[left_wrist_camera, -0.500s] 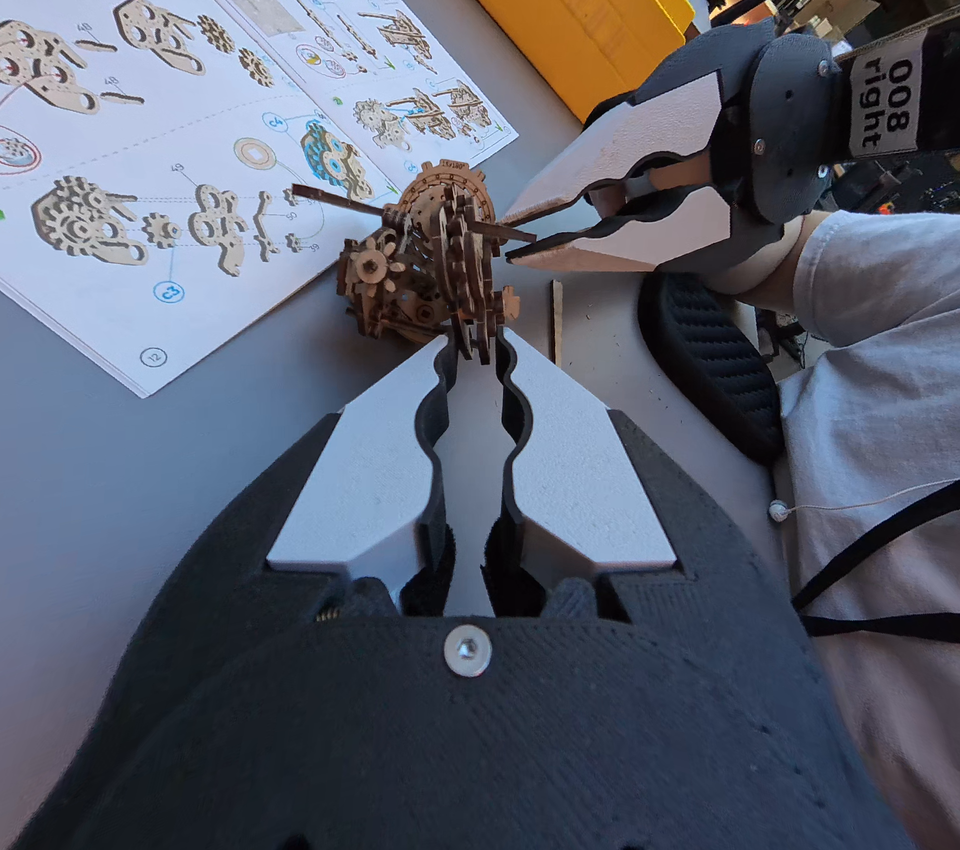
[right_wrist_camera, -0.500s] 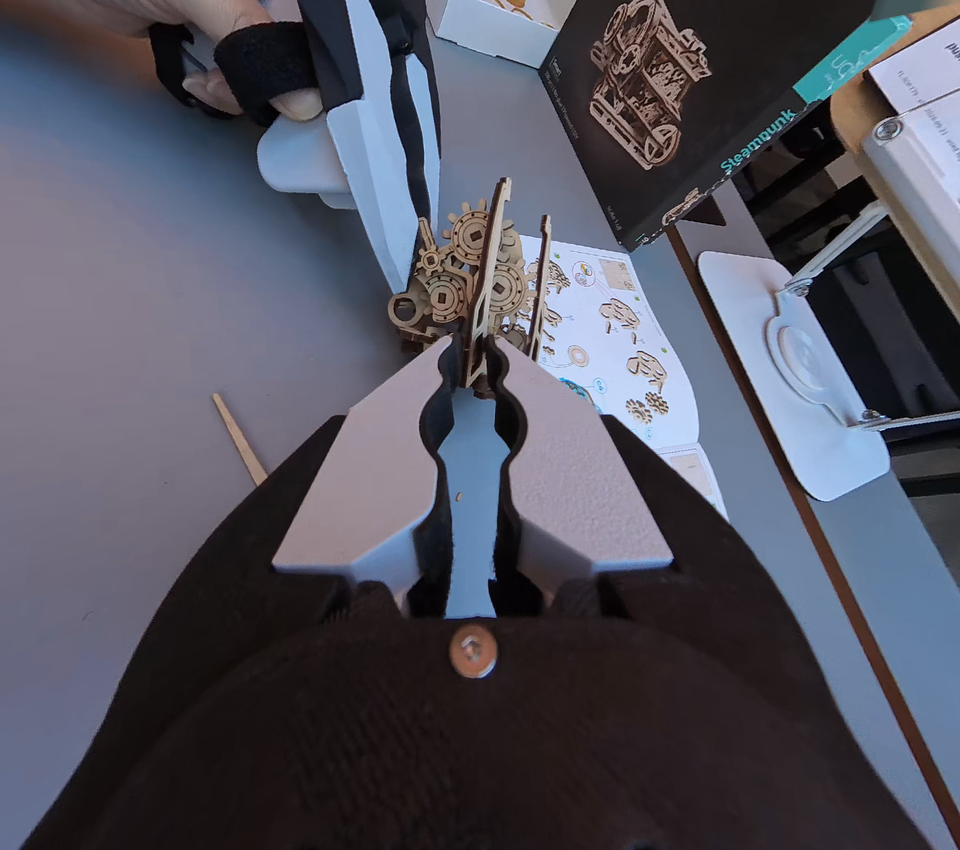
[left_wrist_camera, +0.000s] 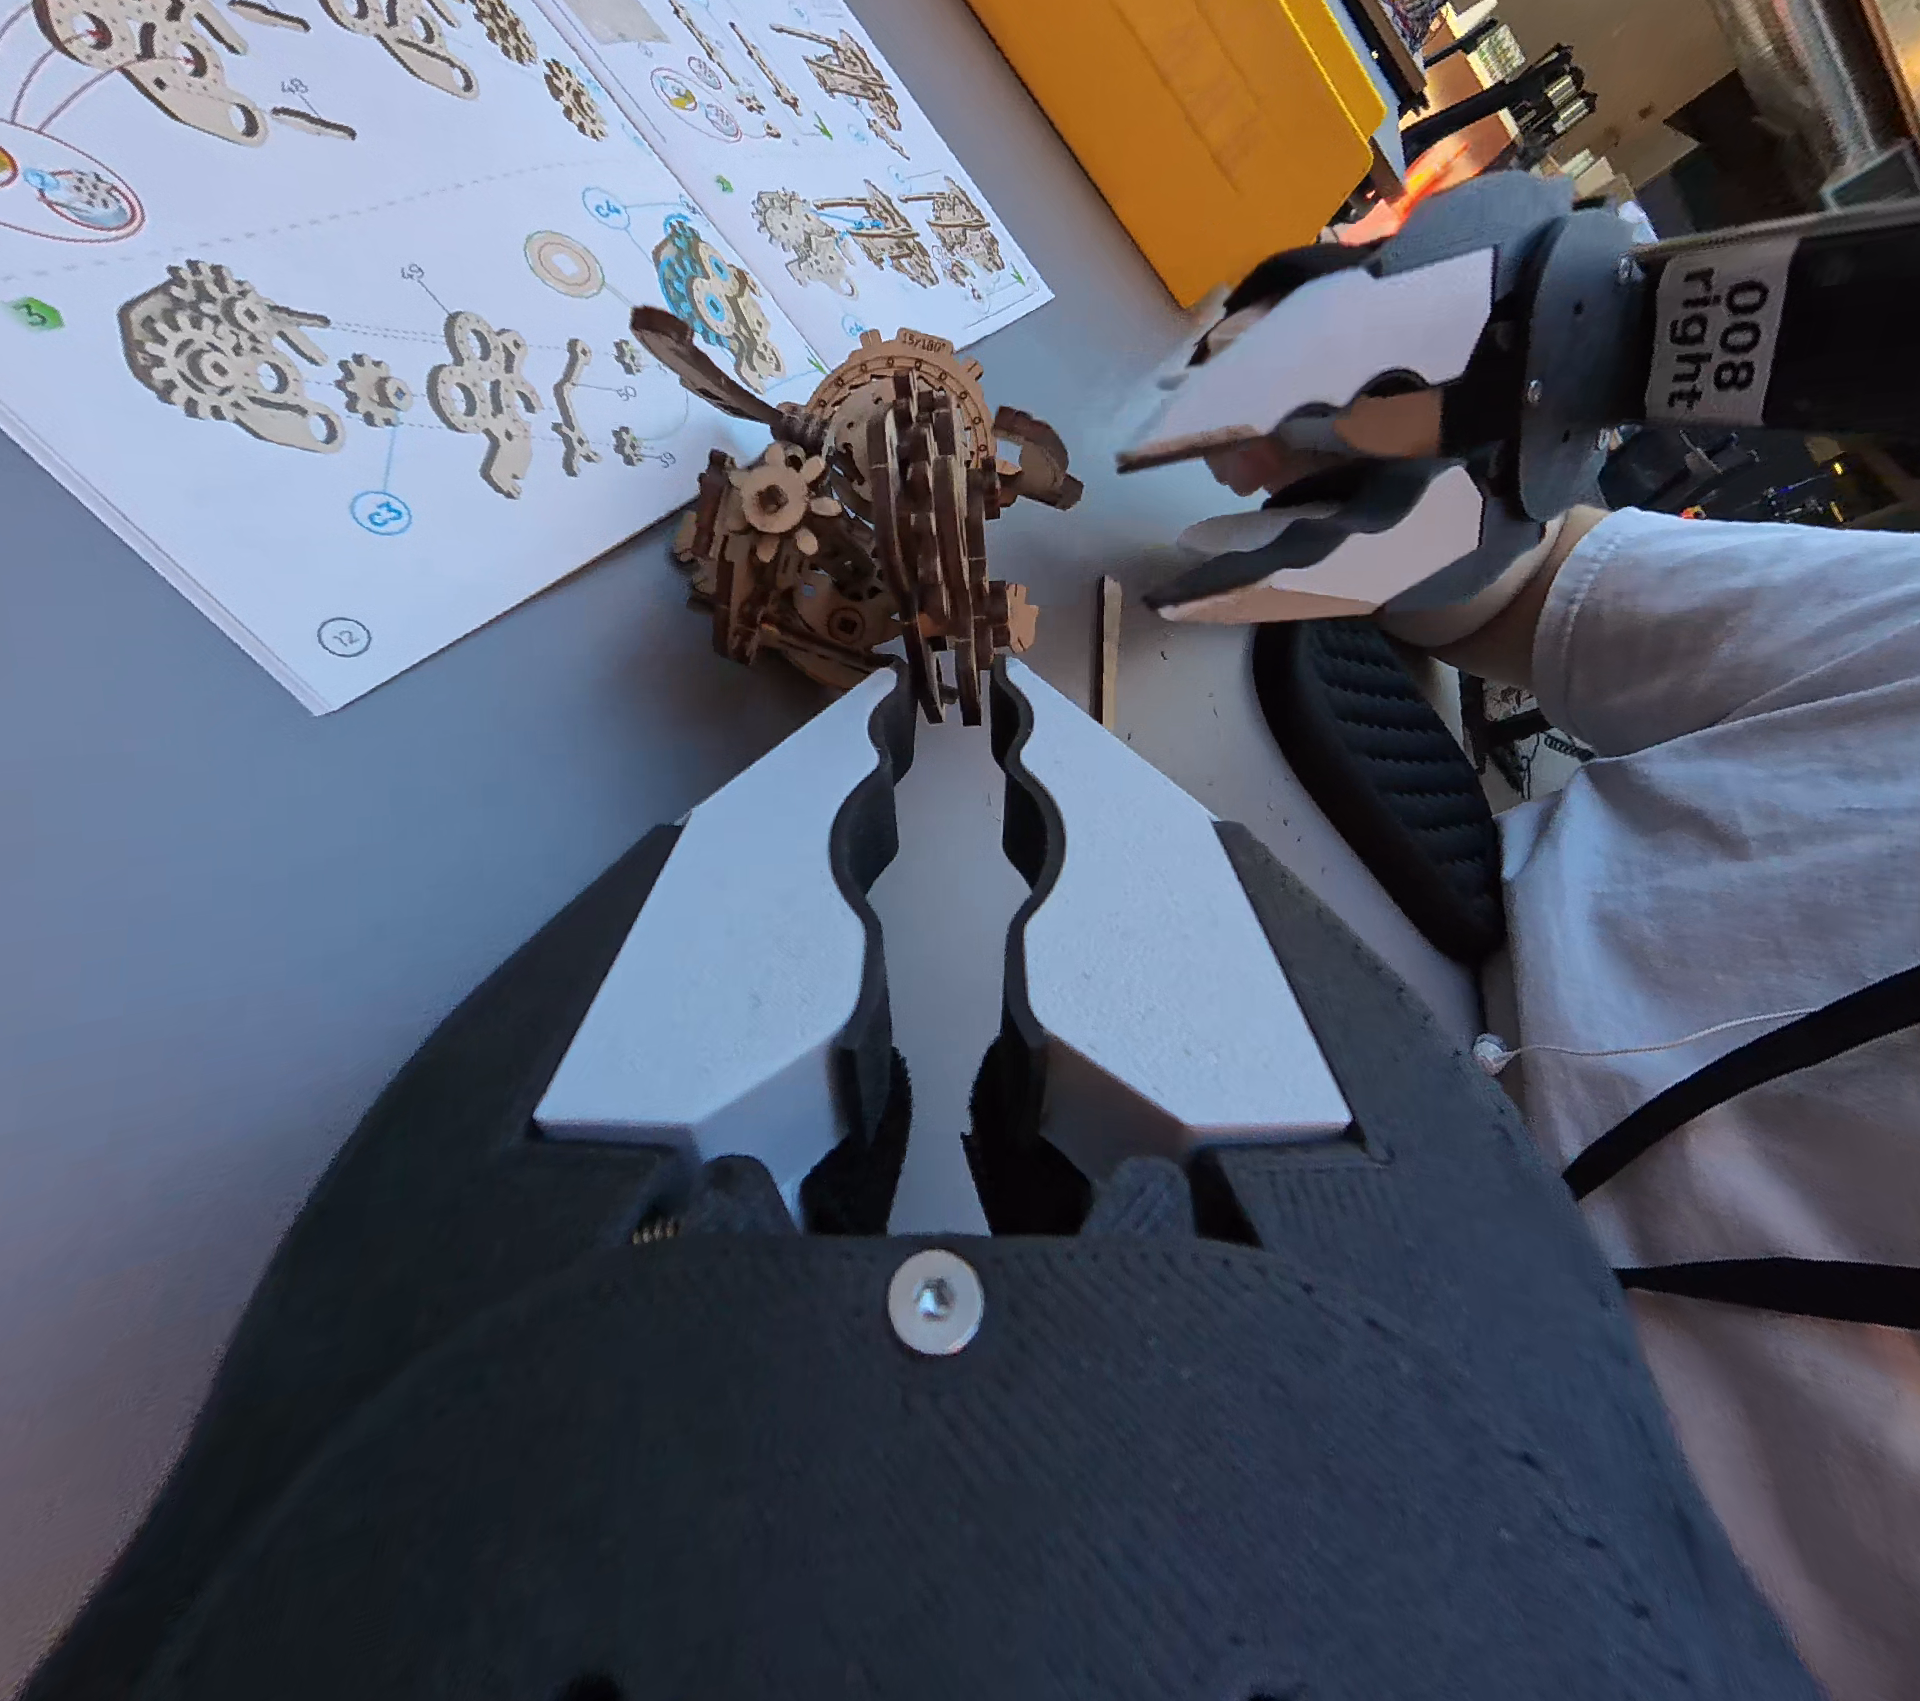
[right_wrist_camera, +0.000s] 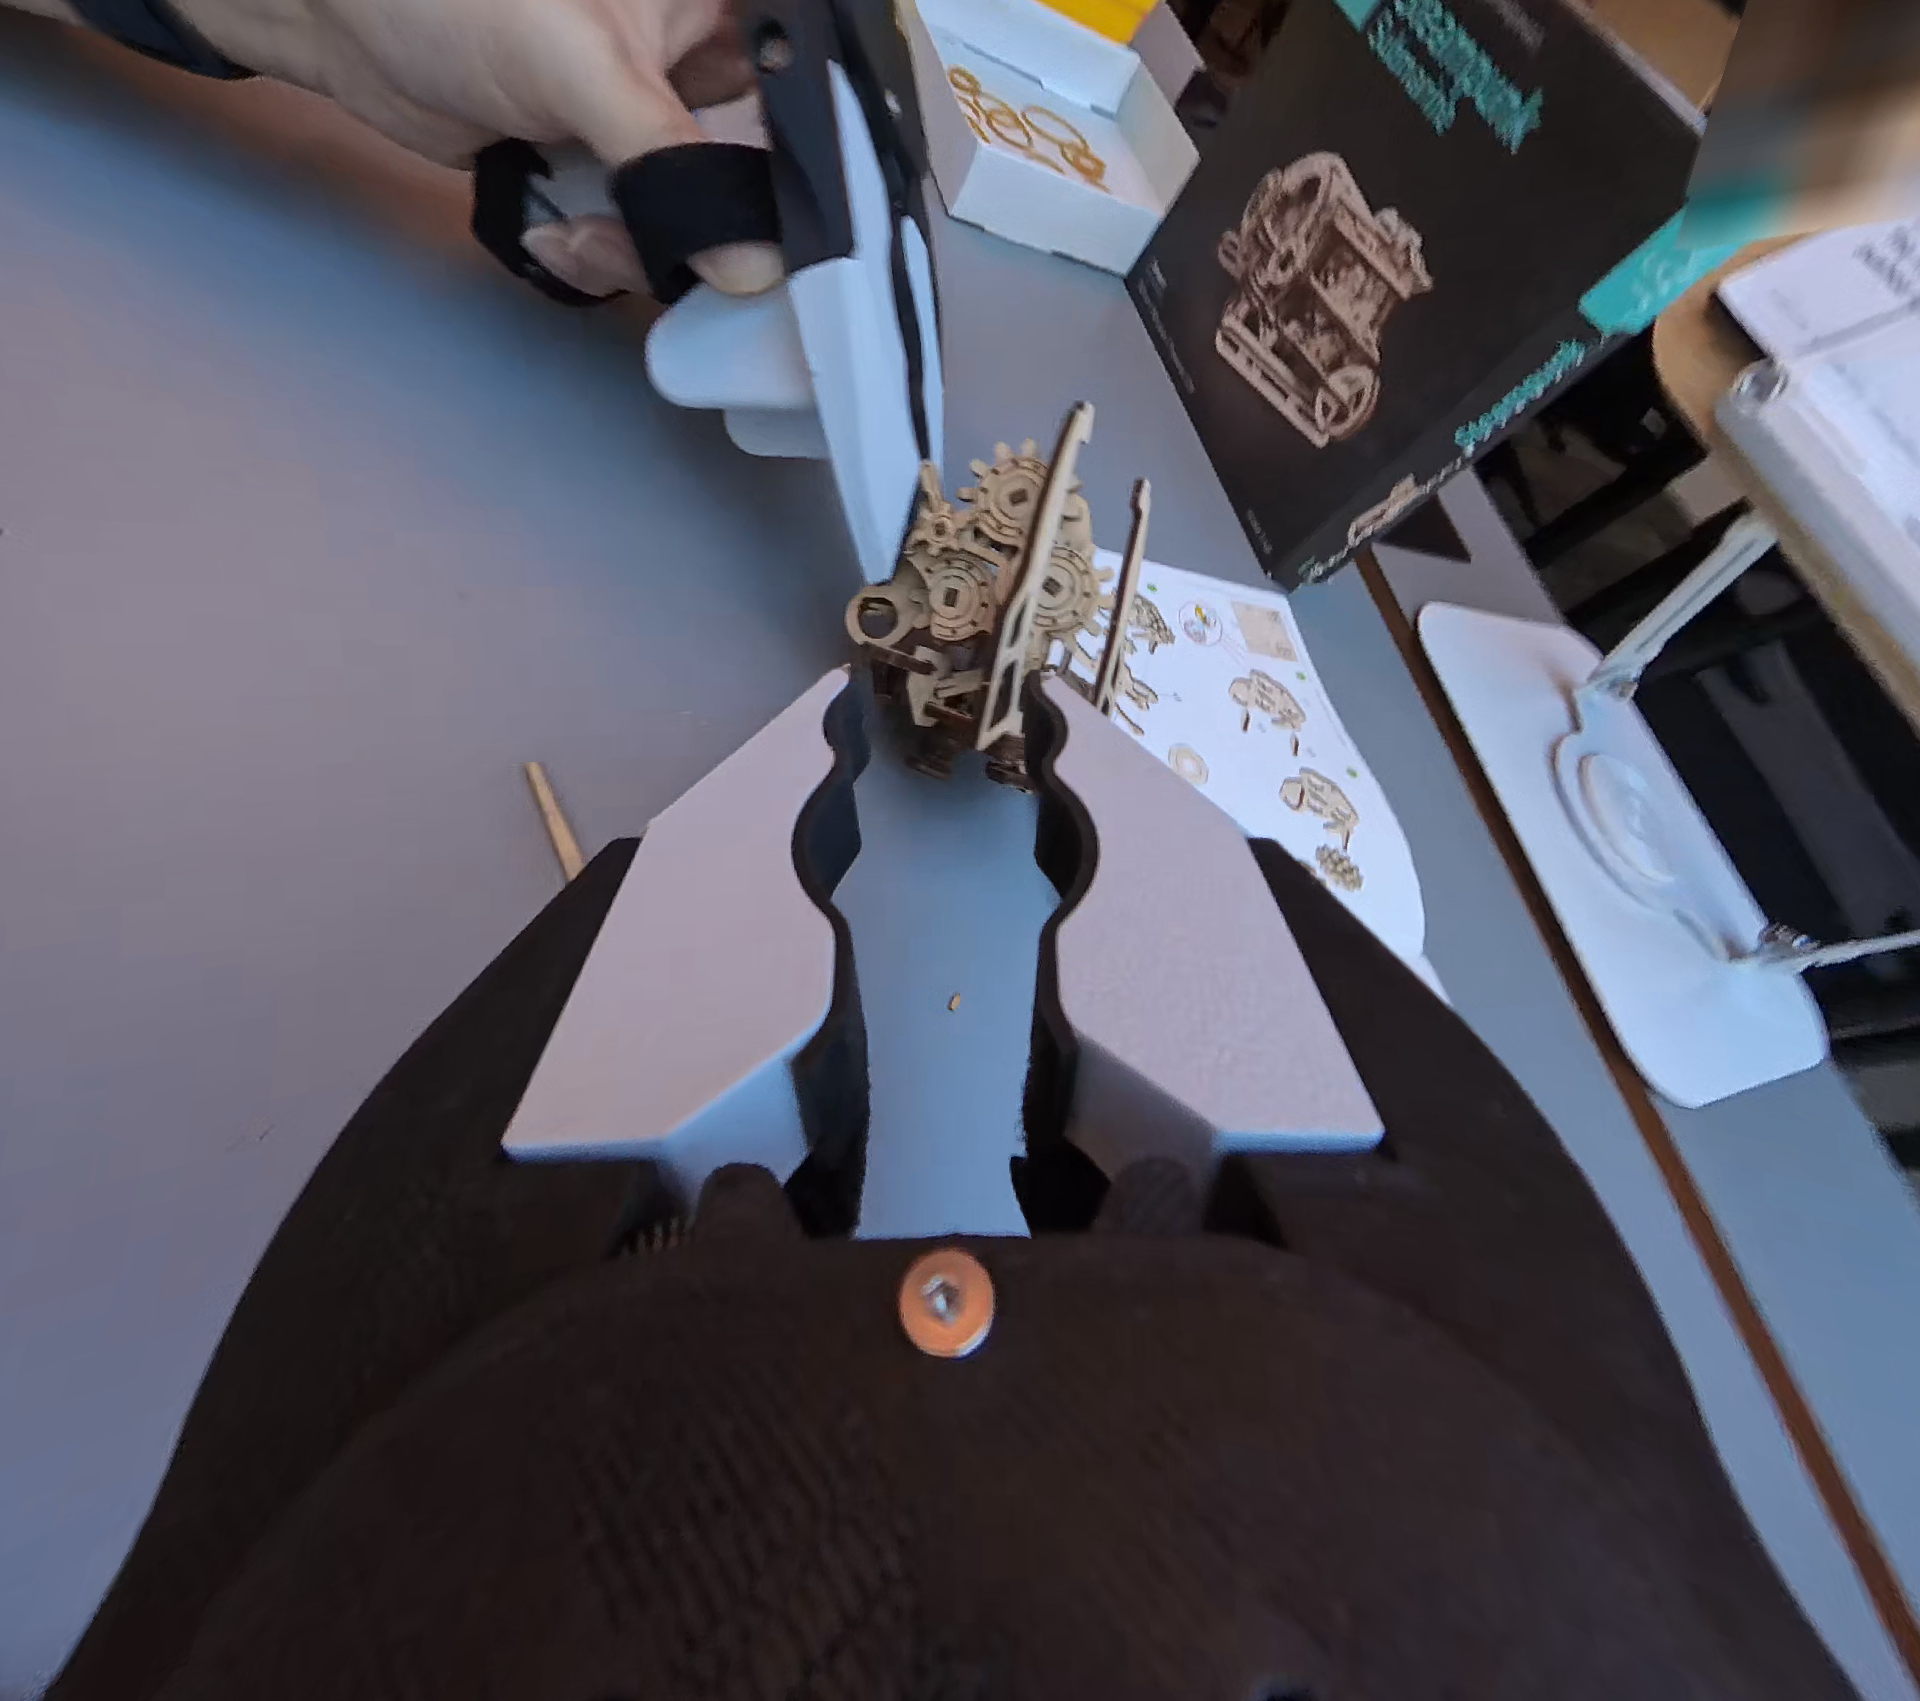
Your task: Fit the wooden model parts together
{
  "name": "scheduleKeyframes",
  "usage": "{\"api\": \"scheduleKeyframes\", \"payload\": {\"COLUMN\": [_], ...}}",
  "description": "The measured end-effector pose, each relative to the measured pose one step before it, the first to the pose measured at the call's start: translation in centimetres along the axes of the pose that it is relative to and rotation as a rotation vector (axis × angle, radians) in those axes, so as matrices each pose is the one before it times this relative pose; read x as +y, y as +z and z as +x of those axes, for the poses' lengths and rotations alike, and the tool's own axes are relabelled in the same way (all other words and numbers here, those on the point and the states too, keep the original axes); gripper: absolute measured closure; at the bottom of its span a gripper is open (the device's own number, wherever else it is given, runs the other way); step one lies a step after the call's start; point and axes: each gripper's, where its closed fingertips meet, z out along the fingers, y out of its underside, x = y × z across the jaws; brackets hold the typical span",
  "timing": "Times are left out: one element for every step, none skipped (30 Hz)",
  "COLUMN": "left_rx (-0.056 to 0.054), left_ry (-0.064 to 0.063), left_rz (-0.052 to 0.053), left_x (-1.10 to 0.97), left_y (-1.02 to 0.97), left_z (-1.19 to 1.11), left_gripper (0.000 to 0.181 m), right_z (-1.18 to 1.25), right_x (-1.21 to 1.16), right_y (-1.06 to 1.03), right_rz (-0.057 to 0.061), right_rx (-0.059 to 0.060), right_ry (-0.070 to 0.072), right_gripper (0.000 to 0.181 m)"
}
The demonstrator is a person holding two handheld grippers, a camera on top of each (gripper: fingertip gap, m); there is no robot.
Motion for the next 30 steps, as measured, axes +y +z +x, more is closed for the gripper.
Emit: {"api": "scheduleKeyframes", "payload": {"left_rx": [0.0019, 0.0000, -0.0015, -0.0024, -0.0029, -0.0025, -0.0016, -0.0006, 0.0000, 0.0003, 0.0004, 0.0005, 0.0002, -0.0004, -0.0011, -0.0021, -0.0037, -0.0073, -0.0063, -0.0099, -0.0083, -0.0039, -0.0018, -0.0013, -0.0014, -0.0017, -0.0014, 0.0003, 0.0032, 0.0059], "left_ry": [-0.0044, -0.0023, 0.0002, 0.0014, 0.0014, 0.0009, 0.0002, -0.0010, -0.0019, -0.0028, -0.0026, -0.0017, -0.0018, -0.0021, -0.0006, 0.0010, 0.0009, 0.0022, 0.0045, 0.0060, 0.0061, 0.0034, 0.0019, 0.0024, 0.0027, 0.0034, 0.0037, 0.0024, 0.0003, -0.0008], "left_rz": [0.0042, 0.0020, 0.0009, 0.0004, 0.0001, -0.0001, 0.0003, 0.0010, 0.0014, 0.0013, 0.0009, 0.0006, 0.0003, -0.0002, -0.0013, -0.0015, -0.0009, -0.0015, -0.0045, -0.0089, -0.0048, -0.0033, -0.0040, -0.0030, -0.0037, -0.0053, -0.0055, -0.0072, -0.0091, -0.0074], "left_x": [-0.026, -0.008, -0.031, -0.025, -0.039, -0.028, -0.026, -0.015, -0.017, -0.002, -0.003, -0.001, 0.003, -0.004, -0.003, -0.001, -0.002, 0.013, 0.060, 0.110, 0.048, 0.012, 0.012, -0.008, 0.005, 0.051, 0.047, 0.070, 0.096, 0.071], "left_y": [-0.062, -0.048, -0.020, -0.017, 0.021, 0.017, 0.006, 0.013, -0.011, -0.013, -0.020, -0.004, -0.006, -0.008, -0.006, -0.004, -0.002, -0.003, 0.002, -0.001, 0.000, 0.015, 0.028, 0.024, 0.040, 0.054, 0.041, 0.017, -0.010, -0.035], "left_z": [-0.073, -0.061, -0.041, -0.028, -0.031, -0.015, -0.013, -0.014, -0.013, -0.019, -0.013, -0.009, -0.012, -0.002, 0.000, -0.009, -0.025, -0.090, -0.055, -0.109, -0.077, -0.009, 0.017, 0.039, 0.038, 0.074, 0.094, 0.169, 0.250, 0.299], "left_gripper": [0.169, 0.169, 0.169, 0.169, 0.169, 0.169, 0.169, 0.169, 0.169, 0.169, 0.169, 0.169, 0.169, 0.169, 0.169, 0.169, 0.169, 0.169, 0.170, 0.171, 0.171, 0.171, 0.171, 0.171, 0.171, 0.171, 0.171, 0.171, 0.172, 0.172], "right_z": [-0.499, -0.463, -0.437, -0.448, -0.238, -0.049, 0.126, 0.158, 0.137, 0.028, -0.229, -0.222, -0.062, 0.023, -0.167, -0.163, -0.314, -0.191, 0.051, 0.166, 0.079, 0.017, -0.037, -0.021, -0.019, -0.070, -0.027, -0.018, -0.003, 0.045], "right_x": [-0.214, -0.026, 0.119, 0.149, 0.091, -0.006, -0.037, -0.069, -0.105, -0.099, 0.013, 0.160, 0.202, 0.085, -0.099, -0.054, 0.088, 0.194, 0.153, 0.155, 0.154, 0.039, -0.062, -0.032, -0.016, -0.028, -0.014, -0.083, -0.167, -0.209], "right_y": [-0.135, 0.045, 0.216, 0.333, 0.365, 0.333, 0.279, 0.223, 0.196, 0.169, 0.234, 0.287, 0.294, 0.276, 0.238, 0.197, 0.204, 0.169, 0.055, -0.027, -0.009, -0.037, -0.054, -0.079, -0.074, -0.089, -0.127, -0.170, -0.242, -0.302], "right_rz": [0.0094, -0.0052, -0.0181, -0.0207, -0.0176, -0.0132, -0.0155, -0.0151, -0.0108, -0.0049, -0.0106, -0.0214, -0.0244, -0.0169, -0.0054, -0.0069, -0.0129, -0.0168, -0.0130, -0.0126, -0.0104, -0.0008, 0.0064, 0.0051, 0.0048, 0.0074, 0.0092, 0.0132, 0.0188, 0.0215], "right_rx": [0.0025, 0.0044, 0.0016, -0.0038, 0.0061, 0.0180, 0.0274, 0.0285, 0.0265, 0.0216, 0.0057, 0.0055, 0.0149, 0.0168, 0.0010, -0.0043, -0.0200, -0.0167, -0.0049, -0.0006, -0.0062, -0.0062, -0.0061, -0.0018, -0.0009, -0.0042, -0.0053, -0.0091, -0.0122, -0.0090], "right_ry": [-0.0483, -0.0451, -0.0359, -0.0283, -0.0291, -0.0410, -0.0545, -0.0613, -0.0624, -0.0618, -0.0600, -0.0614, -0.0682, -0.0696, -0.0655, -0.0536, -0.0423, -0.0302, -0.0231, -0.0190, -0.0146, -0.0108, -0.0091, -0.0103, -0.0116, -0.0122, -0.0023, 0.0144, 0.0159, 0.0061], "right_gripper": [0.158, 0.161, 0.160, 0.160, 0.160, 0.160, 0.159, 0.159, 0.159, 0.159, 0.160, 0.160, 0.161, 0.162, 0.163, 0.165, 0.169, 0.170, 0.173, 0.176, 0.175, 0.176, 0.176, 0.177, 0.177, 0.177, 0.177, 0.177, 0.177, 0.177]}}
